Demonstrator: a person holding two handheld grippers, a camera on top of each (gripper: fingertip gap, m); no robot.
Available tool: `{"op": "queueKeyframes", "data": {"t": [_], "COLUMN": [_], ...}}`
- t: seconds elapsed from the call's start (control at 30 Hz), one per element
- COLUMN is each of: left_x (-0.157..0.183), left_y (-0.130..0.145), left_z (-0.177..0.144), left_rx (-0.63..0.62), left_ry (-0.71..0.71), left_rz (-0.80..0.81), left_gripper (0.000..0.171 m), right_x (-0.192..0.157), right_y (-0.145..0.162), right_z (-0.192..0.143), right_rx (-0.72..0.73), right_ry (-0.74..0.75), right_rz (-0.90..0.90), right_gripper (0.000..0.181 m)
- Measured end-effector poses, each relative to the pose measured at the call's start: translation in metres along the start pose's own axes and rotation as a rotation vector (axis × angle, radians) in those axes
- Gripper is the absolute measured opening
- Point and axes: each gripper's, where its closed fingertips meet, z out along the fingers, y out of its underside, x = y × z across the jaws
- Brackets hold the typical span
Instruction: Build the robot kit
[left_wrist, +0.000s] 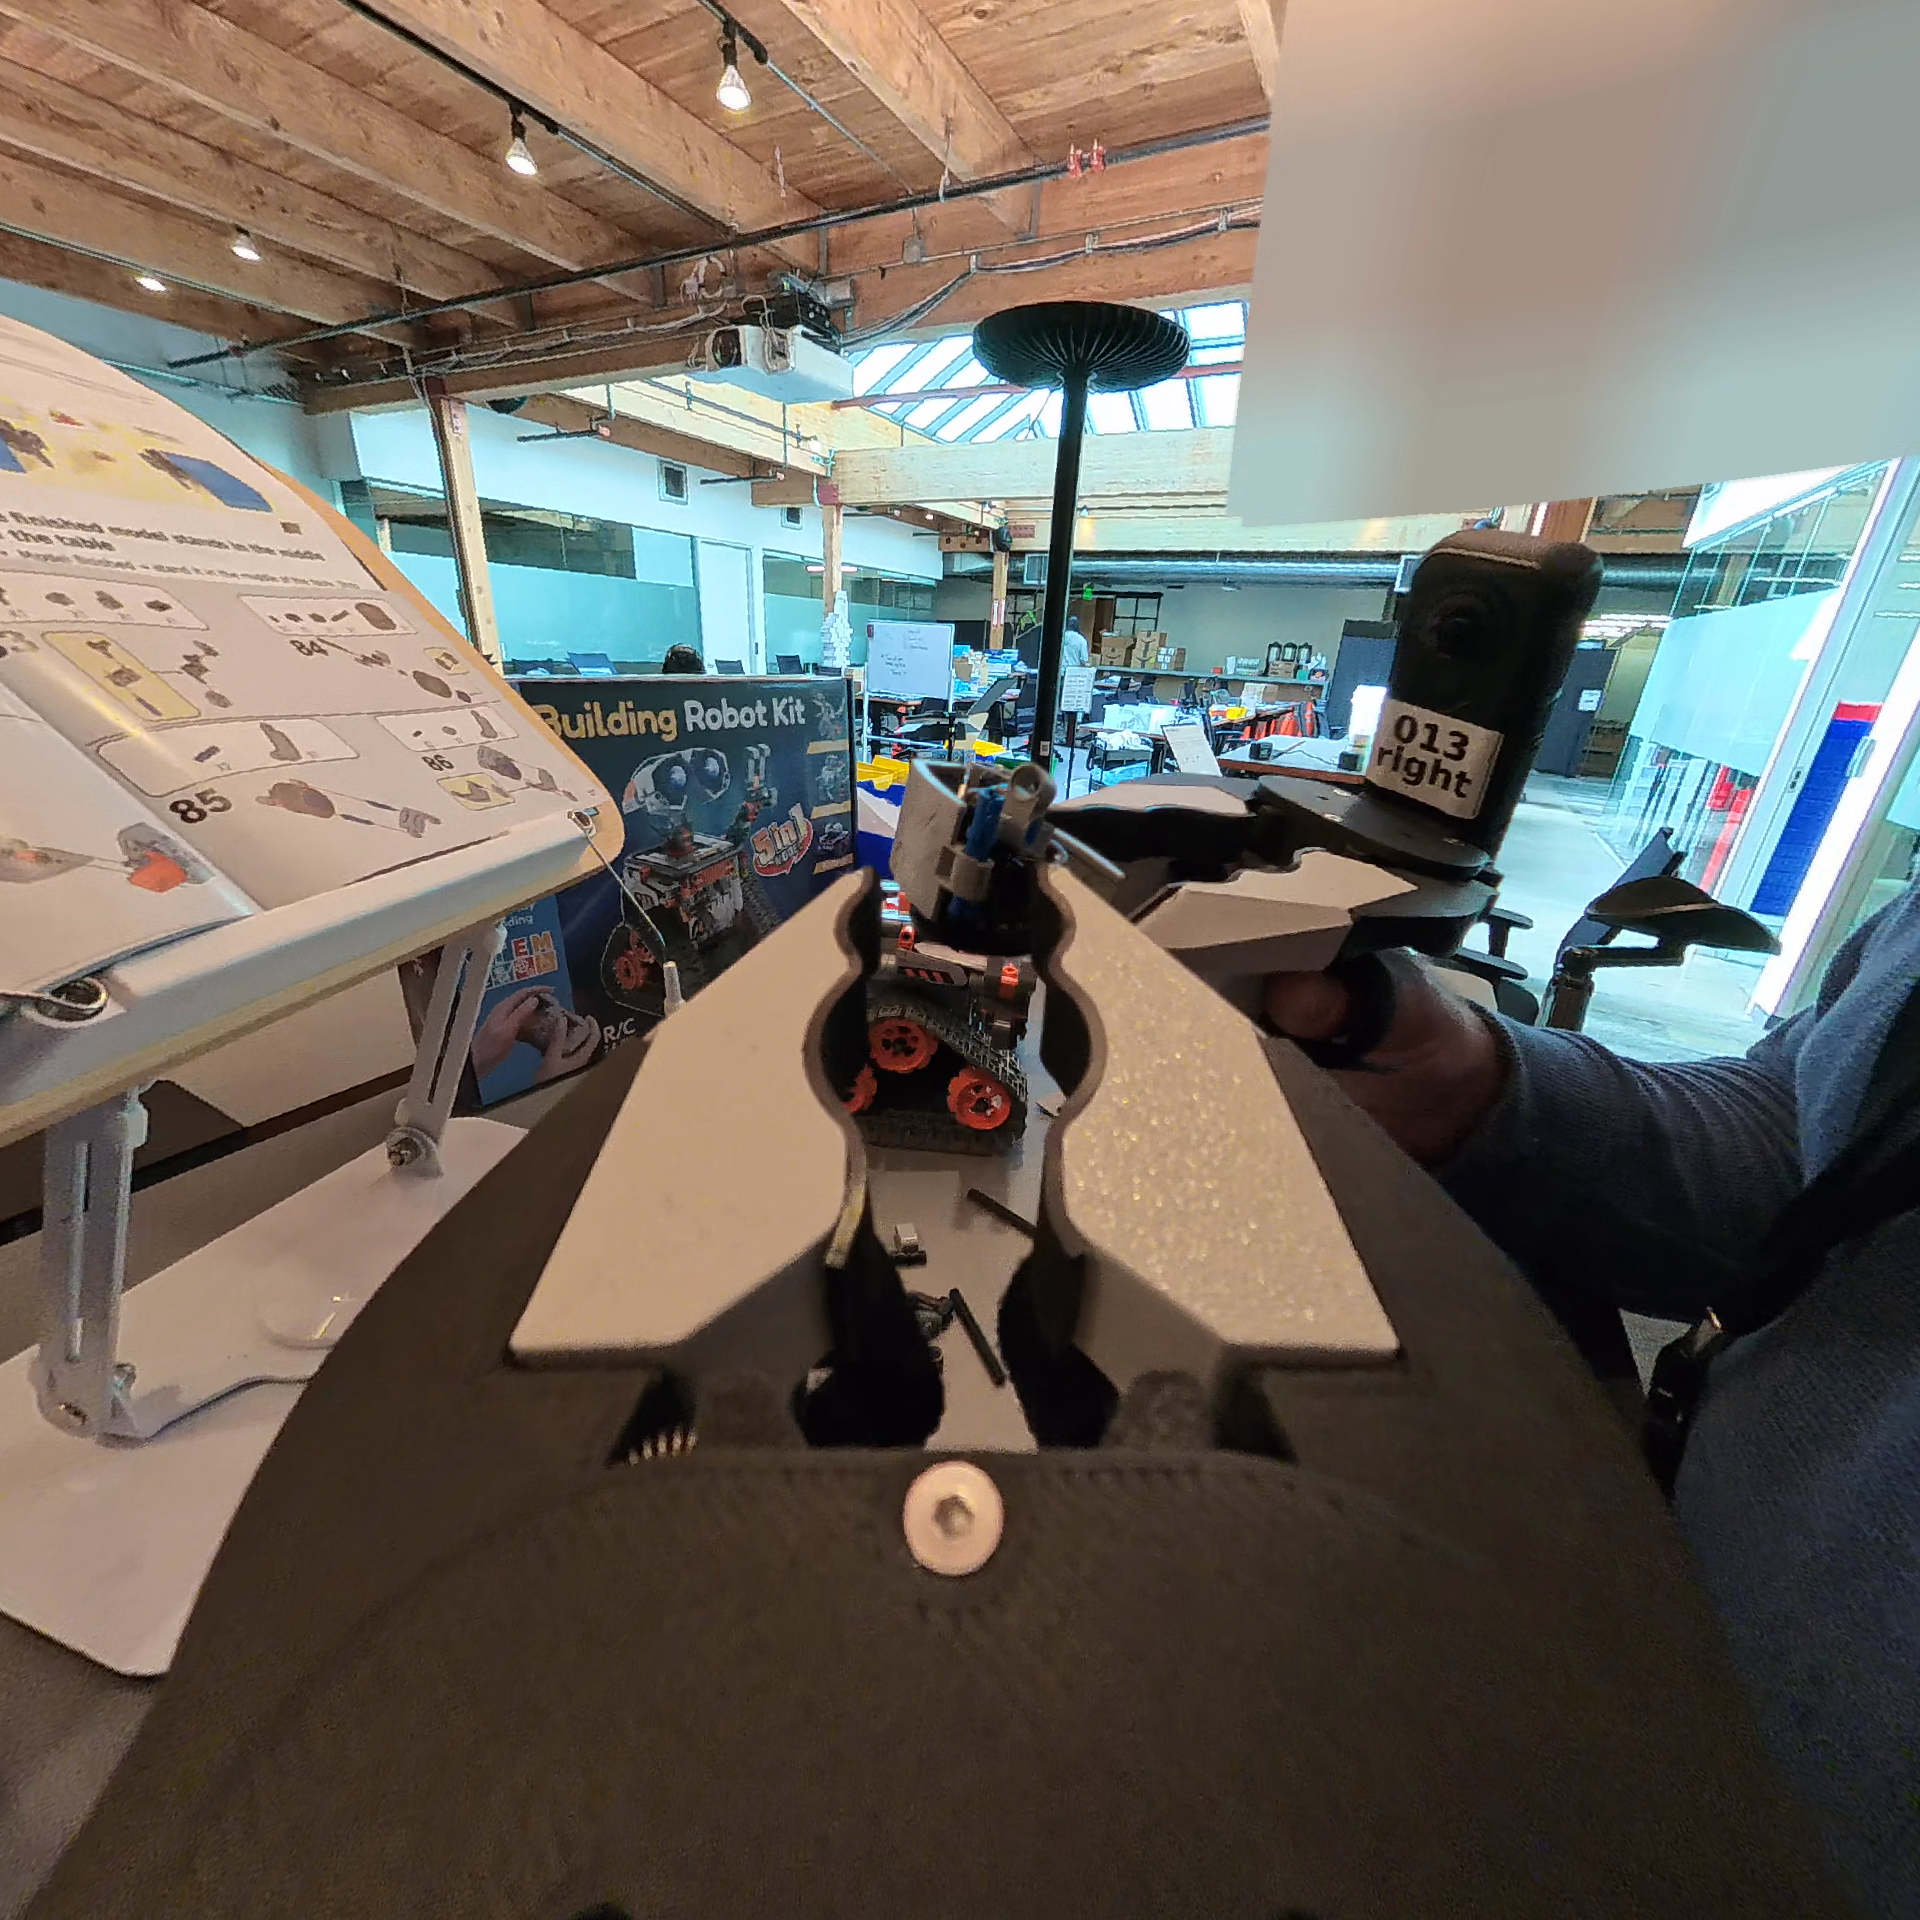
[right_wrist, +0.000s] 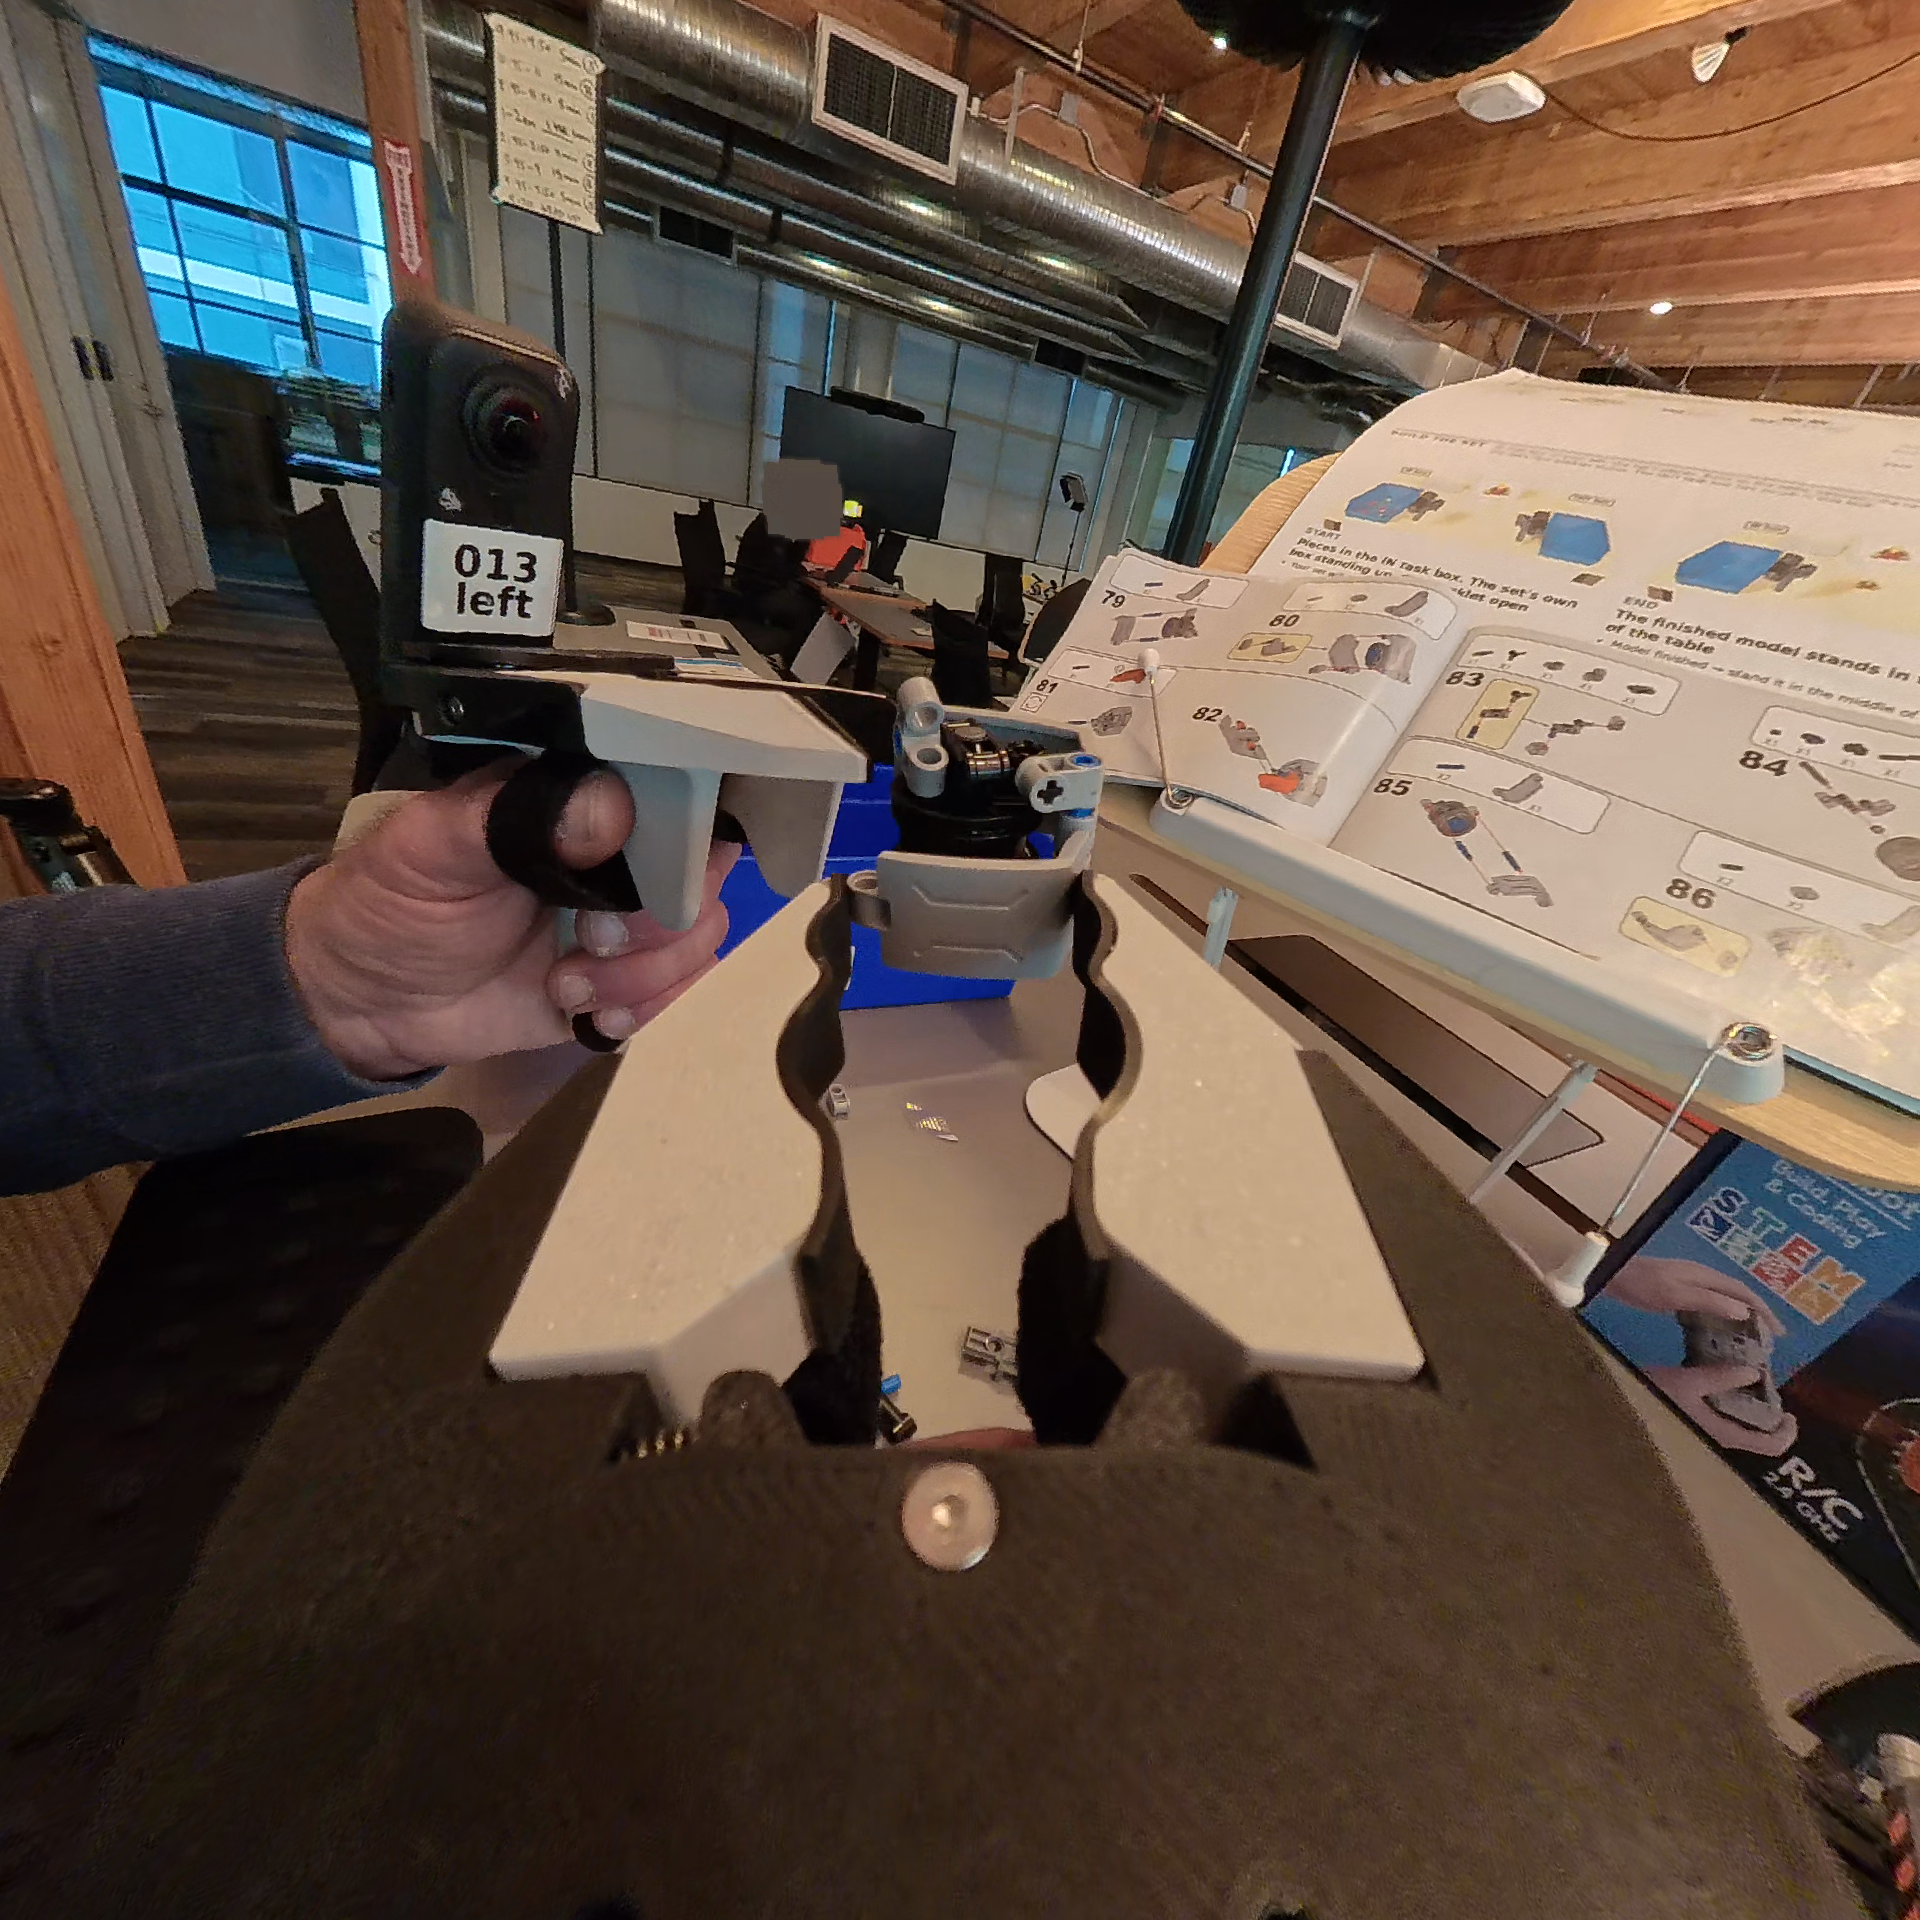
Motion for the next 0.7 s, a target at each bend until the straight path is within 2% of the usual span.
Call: {"op": "queueKeyframes", "data": {"t": [0.17,0.27,0.33,0.57,0.7], "left_x": [0.0002,-0.0002,0.0022,0.001,0.0008], "left_y": [0.001,0.0011,0.0013,0.0026,0.0045], "left_z": [0.0046,0.0058,0.0066,0.0072,0.0064], "left_rx": [-0.016,-0.011,-0.01,-0.015,-0.016], "left_ry": [-0.007,0.0,0.015,0.016,0.02], "left_rz": [0.009,-0.004,-0.008,-0.027,-0.065], "left_gripper": [0.027,0.025,0.017,0.014,0.021], "right_x": [-0.0018,-0.0003,0.0004,0.0018,0.0037], "right_y": [0.0017,0.0022,0.0024,0.0019,0.0029], "right_z": [0.0014,0.0014,0.001,-0.0007,-0.001], "right_rx": [-0.017,-0.028,-0.029,-0.033,-0.043], "right_ry": [0.019,0.045,0.048,0.062,0.092], "right_rz": [-0.069,-0.108,-0.115,-0.144,-0.185], "right_gripper": [0.041,0.041,0.041,0.041,0.041]}}
